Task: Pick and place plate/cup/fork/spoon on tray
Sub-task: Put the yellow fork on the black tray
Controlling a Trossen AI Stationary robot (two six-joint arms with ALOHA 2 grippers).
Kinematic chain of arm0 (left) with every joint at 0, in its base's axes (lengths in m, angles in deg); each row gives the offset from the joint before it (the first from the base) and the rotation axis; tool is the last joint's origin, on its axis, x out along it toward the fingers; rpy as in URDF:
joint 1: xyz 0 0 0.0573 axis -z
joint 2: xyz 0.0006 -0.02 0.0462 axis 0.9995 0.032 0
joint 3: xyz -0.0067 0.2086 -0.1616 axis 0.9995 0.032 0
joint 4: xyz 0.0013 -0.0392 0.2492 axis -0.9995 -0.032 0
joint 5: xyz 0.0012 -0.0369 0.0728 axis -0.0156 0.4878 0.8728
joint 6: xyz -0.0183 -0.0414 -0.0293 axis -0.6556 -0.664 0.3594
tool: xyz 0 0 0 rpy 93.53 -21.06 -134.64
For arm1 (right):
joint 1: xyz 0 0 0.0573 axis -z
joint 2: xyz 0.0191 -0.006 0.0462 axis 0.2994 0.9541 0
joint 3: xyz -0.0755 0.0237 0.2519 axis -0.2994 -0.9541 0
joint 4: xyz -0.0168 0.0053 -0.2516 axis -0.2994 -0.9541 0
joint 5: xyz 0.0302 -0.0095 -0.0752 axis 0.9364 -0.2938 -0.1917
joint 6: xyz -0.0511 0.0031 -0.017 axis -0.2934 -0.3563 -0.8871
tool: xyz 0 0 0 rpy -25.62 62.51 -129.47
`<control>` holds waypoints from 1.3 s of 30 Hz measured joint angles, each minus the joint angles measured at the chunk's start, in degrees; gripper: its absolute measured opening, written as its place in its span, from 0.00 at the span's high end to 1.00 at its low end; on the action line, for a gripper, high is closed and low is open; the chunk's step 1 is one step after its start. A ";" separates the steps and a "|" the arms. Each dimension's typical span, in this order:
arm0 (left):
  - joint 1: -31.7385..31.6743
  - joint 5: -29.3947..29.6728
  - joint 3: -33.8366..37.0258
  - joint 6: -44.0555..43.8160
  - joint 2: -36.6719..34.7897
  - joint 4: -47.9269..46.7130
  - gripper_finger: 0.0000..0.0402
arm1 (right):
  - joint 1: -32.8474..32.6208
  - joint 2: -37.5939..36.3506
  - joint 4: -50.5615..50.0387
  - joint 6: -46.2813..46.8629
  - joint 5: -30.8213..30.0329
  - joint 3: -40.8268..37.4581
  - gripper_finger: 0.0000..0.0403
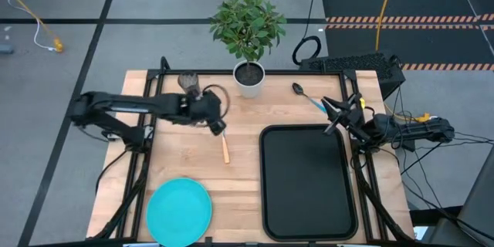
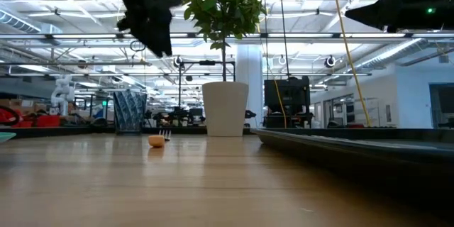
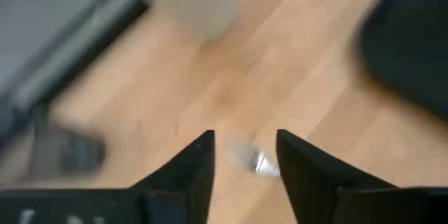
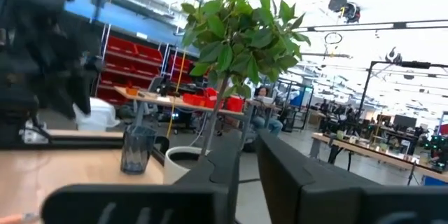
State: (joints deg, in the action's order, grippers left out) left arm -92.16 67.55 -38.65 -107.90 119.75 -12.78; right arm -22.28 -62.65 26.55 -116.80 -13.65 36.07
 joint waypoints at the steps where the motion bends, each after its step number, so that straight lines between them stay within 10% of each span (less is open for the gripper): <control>1: -0.60 -0.93 -1.64 -5.04 2.07 -2.79 0.55 | 0.00 0.00 -0.01 0.00 0.00 0.00 0.85; 10: -3.10 -16.99 -5.48 -22.06 13.20 -5.20 0.41 | 0.00 0.00 0.01 -2.22 -6.80 0.00 0.68; 39: -0.89 -21.94 -5.41 -50.65 27.54 0.82 0.40 | 0.02 0.03 0.57 -8.88 -13.51 0.00 0.59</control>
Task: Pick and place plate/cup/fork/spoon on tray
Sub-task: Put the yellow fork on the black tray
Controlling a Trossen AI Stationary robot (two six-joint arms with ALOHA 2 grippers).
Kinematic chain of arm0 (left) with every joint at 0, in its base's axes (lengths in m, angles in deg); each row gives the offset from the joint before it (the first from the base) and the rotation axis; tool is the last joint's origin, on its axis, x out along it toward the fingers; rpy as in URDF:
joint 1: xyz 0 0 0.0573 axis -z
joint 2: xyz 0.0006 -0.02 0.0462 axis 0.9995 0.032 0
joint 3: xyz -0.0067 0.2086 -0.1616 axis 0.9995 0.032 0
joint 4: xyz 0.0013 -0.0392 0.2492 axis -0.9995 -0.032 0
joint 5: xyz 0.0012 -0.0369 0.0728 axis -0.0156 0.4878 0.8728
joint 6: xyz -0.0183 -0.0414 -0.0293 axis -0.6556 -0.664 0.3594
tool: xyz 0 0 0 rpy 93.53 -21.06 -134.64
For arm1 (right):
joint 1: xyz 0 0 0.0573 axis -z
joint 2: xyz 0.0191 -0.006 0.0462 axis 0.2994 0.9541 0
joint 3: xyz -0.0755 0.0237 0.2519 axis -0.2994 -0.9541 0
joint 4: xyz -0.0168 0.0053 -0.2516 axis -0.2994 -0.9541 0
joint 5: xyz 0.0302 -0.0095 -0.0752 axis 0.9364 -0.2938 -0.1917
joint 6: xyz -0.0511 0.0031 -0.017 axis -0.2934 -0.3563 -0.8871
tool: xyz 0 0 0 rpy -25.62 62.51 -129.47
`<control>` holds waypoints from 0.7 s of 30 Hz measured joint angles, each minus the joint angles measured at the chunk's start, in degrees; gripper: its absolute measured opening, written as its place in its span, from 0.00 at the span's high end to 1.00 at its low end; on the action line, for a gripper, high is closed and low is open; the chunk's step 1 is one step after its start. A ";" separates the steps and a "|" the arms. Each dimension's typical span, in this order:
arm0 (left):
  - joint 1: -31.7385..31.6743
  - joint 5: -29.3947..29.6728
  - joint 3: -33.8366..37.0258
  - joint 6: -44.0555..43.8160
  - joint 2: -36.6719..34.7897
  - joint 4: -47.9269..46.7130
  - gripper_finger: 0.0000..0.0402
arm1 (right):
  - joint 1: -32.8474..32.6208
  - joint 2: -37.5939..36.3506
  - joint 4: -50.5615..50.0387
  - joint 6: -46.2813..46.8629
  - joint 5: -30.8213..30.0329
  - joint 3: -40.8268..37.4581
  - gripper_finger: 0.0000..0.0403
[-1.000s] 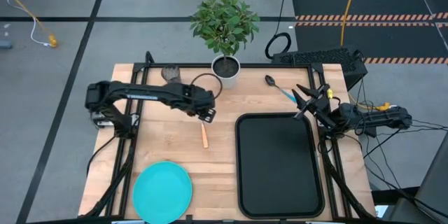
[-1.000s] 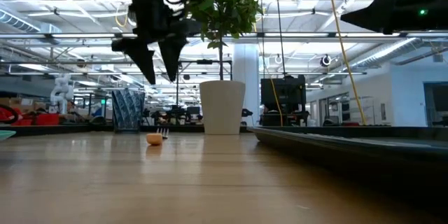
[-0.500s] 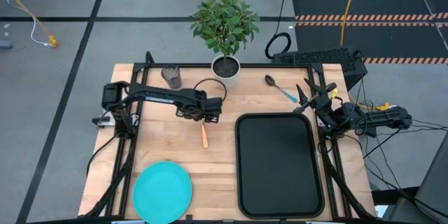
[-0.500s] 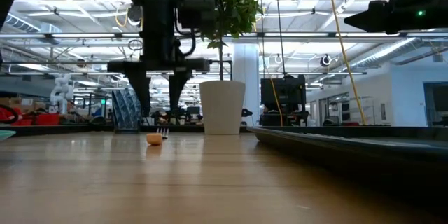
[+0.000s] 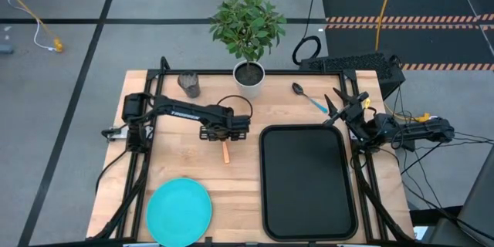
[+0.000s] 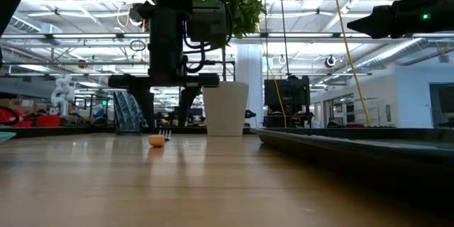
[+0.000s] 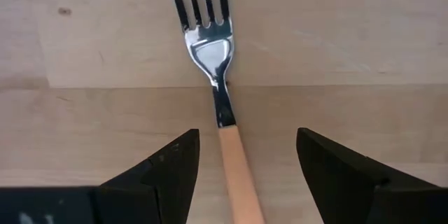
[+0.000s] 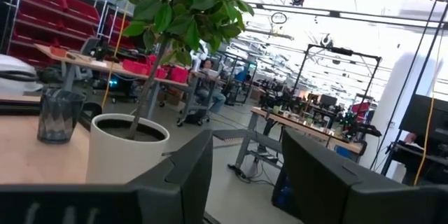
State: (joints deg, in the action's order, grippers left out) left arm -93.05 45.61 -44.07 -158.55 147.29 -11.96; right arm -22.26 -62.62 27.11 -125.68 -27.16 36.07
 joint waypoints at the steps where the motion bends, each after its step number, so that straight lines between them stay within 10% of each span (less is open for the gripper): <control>1: -0.19 0.10 0.00 -0.44 0.00 -0.10 0.40 | 0.00 -0.01 0.01 0.00 0.02 0.01 0.59; 21: -1.03 0.14 0.50 1.34 3.13 -0.83 0.42 | 0.00 -0.02 -3.03 0.86 -0.01 0.02 0.59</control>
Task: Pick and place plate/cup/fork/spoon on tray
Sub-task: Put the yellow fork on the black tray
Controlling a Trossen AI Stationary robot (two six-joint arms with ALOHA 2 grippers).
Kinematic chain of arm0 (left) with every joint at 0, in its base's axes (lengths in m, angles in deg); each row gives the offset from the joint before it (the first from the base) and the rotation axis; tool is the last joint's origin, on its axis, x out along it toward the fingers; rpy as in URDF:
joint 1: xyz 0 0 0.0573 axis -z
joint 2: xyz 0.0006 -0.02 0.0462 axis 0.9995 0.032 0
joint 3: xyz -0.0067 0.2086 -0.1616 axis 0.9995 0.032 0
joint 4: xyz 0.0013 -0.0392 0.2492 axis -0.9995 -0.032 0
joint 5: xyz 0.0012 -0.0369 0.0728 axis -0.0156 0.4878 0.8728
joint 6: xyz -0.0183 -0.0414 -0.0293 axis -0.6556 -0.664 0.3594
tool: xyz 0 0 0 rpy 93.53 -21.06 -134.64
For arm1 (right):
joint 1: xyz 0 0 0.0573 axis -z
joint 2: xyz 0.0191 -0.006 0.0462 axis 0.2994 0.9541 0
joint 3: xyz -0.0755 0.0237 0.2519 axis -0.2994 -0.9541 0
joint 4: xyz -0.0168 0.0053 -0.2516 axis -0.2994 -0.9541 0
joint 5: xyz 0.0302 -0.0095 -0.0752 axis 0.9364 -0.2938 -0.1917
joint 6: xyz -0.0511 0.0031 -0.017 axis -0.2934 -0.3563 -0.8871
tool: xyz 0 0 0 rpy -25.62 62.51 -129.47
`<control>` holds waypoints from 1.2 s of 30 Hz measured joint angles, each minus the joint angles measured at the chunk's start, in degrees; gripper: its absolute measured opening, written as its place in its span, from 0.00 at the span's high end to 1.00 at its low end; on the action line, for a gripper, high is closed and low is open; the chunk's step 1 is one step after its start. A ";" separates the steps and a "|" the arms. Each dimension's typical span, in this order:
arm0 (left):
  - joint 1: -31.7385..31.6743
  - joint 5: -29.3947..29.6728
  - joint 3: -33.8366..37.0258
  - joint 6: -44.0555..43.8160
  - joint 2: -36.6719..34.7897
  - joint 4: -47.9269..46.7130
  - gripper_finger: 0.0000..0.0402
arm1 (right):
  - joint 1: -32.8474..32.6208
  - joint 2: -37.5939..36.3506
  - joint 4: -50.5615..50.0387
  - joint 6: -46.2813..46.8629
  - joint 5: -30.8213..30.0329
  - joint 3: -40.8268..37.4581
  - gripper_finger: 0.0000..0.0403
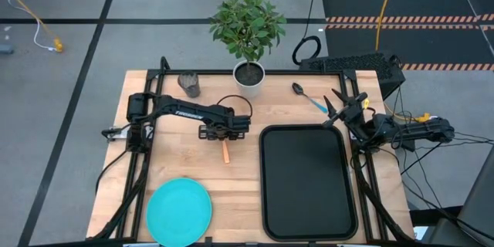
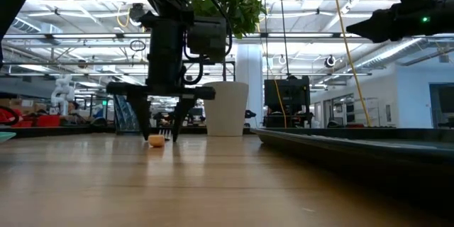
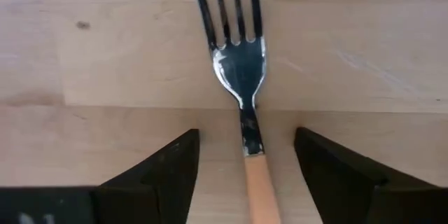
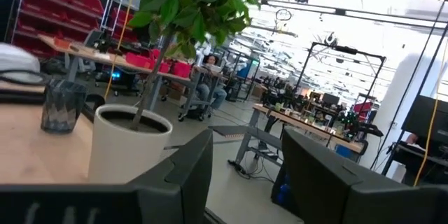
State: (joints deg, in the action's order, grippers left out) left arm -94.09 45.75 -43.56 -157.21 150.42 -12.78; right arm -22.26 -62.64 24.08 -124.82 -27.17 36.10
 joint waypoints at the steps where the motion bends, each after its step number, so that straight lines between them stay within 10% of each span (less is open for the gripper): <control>1: 0.05 -0.15 0.00 0.11 0.00 0.24 0.45 | 0.00 0.05 -0.31 0.66 0.01 0.00 0.59; 11: 0.09 -2.18 0.11 3.92 -0.35 1.43 0.94 | 0.00 0.01 -2.28 2.23 -0.14 0.00 0.59; 28: 0.16 -4.70 -8.84 18.00 -0.11 1.15 0.96 | 0.00 0.02 -5.20 4.98 -1.78 0.00 0.59; 36: 1.25 -1.55 -20.62 40.43 -0.13 0.71 0.96 | -0.02 0.01 -3.36 2.65 -4.40 0.00 0.59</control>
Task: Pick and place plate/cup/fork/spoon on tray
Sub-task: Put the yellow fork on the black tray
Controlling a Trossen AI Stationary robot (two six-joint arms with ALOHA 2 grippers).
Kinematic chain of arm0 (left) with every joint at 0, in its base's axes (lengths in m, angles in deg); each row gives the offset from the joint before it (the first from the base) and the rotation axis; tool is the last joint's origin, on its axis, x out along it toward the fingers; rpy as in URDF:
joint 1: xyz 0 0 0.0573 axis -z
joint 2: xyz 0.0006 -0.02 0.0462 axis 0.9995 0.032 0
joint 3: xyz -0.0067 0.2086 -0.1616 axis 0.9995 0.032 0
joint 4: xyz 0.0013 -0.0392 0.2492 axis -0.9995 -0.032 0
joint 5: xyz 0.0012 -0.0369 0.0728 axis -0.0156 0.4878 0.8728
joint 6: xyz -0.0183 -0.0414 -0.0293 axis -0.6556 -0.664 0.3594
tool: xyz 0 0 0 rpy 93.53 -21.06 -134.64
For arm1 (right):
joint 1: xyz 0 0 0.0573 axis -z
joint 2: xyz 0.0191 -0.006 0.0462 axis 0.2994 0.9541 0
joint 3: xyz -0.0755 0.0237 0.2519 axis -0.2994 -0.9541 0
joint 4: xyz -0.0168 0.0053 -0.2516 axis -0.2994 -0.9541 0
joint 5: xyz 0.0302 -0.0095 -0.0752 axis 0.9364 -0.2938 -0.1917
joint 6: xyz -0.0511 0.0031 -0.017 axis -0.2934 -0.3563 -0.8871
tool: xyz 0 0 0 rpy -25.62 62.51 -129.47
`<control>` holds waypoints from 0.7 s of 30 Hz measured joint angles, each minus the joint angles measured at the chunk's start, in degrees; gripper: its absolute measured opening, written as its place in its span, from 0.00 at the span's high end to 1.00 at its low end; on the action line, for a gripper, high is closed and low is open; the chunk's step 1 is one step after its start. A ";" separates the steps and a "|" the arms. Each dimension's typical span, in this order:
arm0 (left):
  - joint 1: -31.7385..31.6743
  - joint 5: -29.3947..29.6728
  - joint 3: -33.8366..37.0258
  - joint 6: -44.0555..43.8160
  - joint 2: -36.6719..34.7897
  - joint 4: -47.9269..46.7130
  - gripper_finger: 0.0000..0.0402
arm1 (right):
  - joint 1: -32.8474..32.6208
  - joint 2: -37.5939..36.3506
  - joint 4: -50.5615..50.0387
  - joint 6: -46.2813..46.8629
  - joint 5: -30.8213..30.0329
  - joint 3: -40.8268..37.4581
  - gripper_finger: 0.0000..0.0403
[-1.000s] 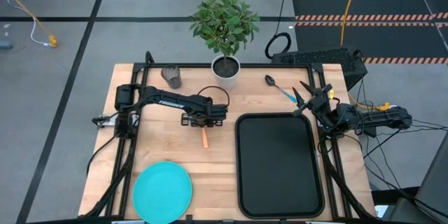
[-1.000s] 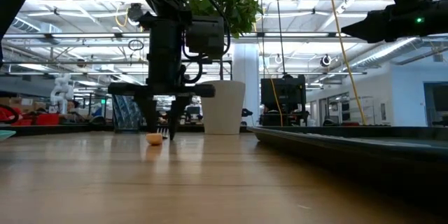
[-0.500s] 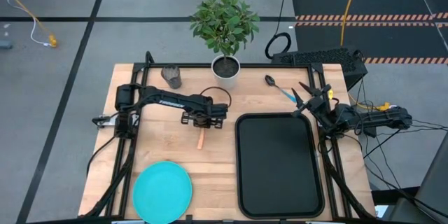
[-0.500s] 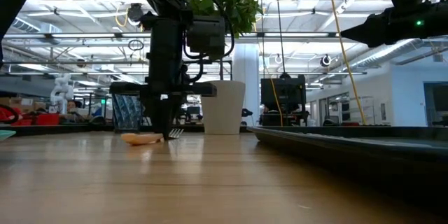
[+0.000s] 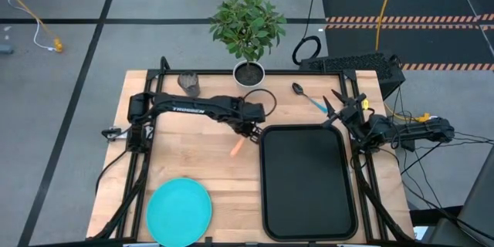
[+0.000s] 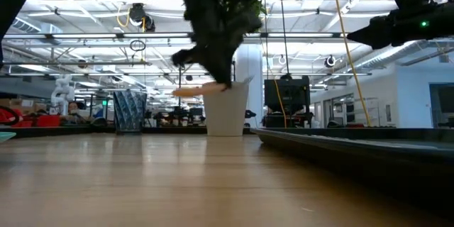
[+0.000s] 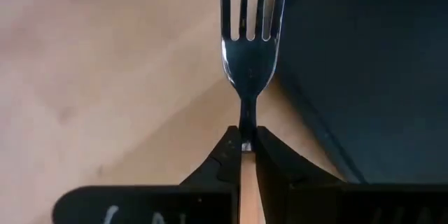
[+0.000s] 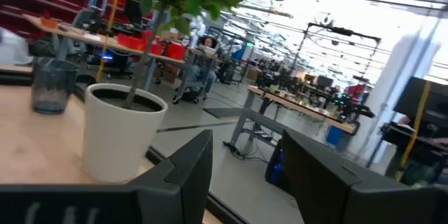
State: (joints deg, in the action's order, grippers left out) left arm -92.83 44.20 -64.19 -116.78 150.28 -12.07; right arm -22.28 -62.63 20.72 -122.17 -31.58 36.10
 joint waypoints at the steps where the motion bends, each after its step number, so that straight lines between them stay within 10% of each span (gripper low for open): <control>1: 0.08 0.14 -1.27 3.19 0.00 0.15 0.96 | 0.00 -0.01 0.86 -0.84 -0.51 0.00 0.59; 21: -0.02 5.24 -11.08 37.29 0.73 12.82 0.96 | 0.01 -0.02 20.56 -6.54 -4.39 -0.02 0.59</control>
State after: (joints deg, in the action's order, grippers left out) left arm -92.86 49.44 -75.27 -79.49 151.01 0.75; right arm -22.27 -62.65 41.27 -128.71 -35.97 36.07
